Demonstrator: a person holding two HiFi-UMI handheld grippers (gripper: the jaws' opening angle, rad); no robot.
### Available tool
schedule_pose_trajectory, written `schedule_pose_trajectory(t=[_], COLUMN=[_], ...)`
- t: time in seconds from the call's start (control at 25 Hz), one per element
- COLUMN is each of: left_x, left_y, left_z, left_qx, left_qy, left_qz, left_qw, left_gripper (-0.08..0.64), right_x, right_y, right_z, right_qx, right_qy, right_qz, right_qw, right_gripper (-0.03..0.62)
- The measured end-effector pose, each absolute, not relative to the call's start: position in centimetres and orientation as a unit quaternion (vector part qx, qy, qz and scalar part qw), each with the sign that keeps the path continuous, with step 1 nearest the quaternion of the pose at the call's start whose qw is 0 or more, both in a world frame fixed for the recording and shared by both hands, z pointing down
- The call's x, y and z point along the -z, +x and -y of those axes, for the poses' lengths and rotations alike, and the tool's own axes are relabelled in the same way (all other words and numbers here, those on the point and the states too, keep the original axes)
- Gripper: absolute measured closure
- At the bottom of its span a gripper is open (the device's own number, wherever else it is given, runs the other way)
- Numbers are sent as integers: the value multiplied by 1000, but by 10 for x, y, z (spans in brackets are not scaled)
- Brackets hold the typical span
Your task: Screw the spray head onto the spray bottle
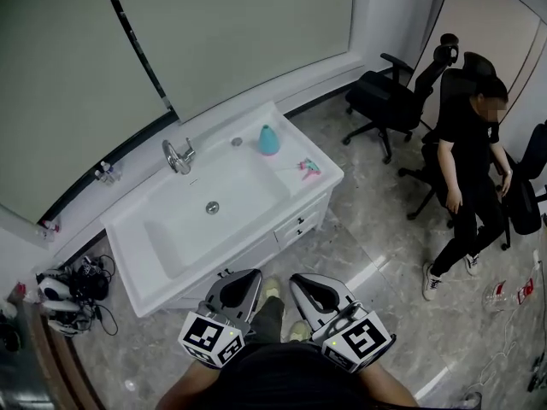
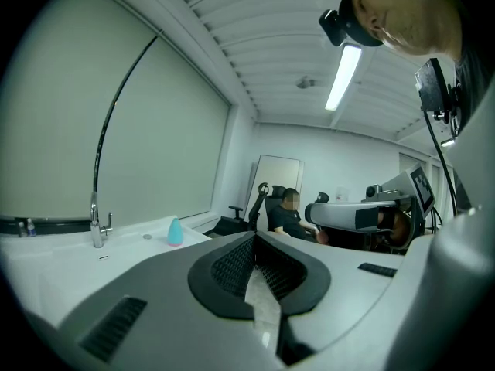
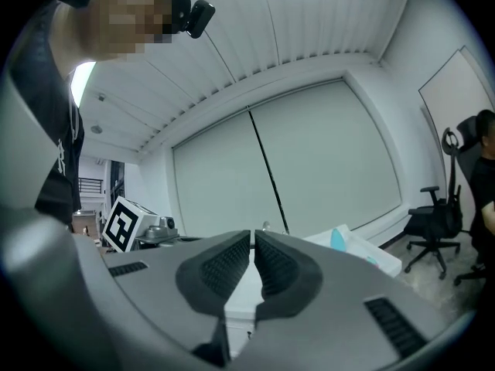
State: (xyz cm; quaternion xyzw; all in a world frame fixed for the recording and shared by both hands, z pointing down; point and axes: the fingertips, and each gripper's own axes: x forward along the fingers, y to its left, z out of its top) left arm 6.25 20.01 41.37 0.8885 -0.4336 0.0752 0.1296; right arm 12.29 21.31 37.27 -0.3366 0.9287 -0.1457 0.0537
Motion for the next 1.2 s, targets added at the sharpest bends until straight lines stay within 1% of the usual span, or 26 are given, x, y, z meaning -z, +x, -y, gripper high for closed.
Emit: schedule_pose_trajectory(t=[0.12, 0.24, 0.56, 0.72, 0.88, 0.96, 1.08, 1.16, 1.2], left_x=[-423, -432, -449, -482, -517, -533, -558, -576, -584], left_y=[59, 55, 37, 33, 28, 28, 33, 37, 39], left_z=[-166, -116, 50, 123, 185, 215, 256, 278, 287], left_qx=[-76, -68, -60, -82, -92, -93, -98, -105, -109], left_qy=[891, 894, 908, 918, 911, 908, 904, 901, 899], left_qz=[426, 420, 389, 368, 378, 386, 396, 401, 405], left_qw=[138, 139, 141, 126, 136, 136, 130, 125, 123], left_gripper=[555, 555, 555, 554, 552, 551, 505, 460, 459], right_x=[-380, -395, -415, -432, -462, -477, -501, -516, -522], right_y=[122, 120, 98, 92, 101, 107, 113, 119, 121], right_z=[-178, -131, 23, 86, 129, 152, 186, 205, 214], right_qx=[141, 135, 151, 158, 198, 210, 219, 230, 235], right_qy=[-349, -366, -397, -408, -417, -418, -405, -393, -387], right_qz=[-925, -920, -905, -898, -883, -879, -881, -882, -882], right_qw=[58, 25, -24, -40, -86, -93, -108, -125, -128], right_gripper=[591, 591, 591, 591, 591, 591, 591, 591, 591])
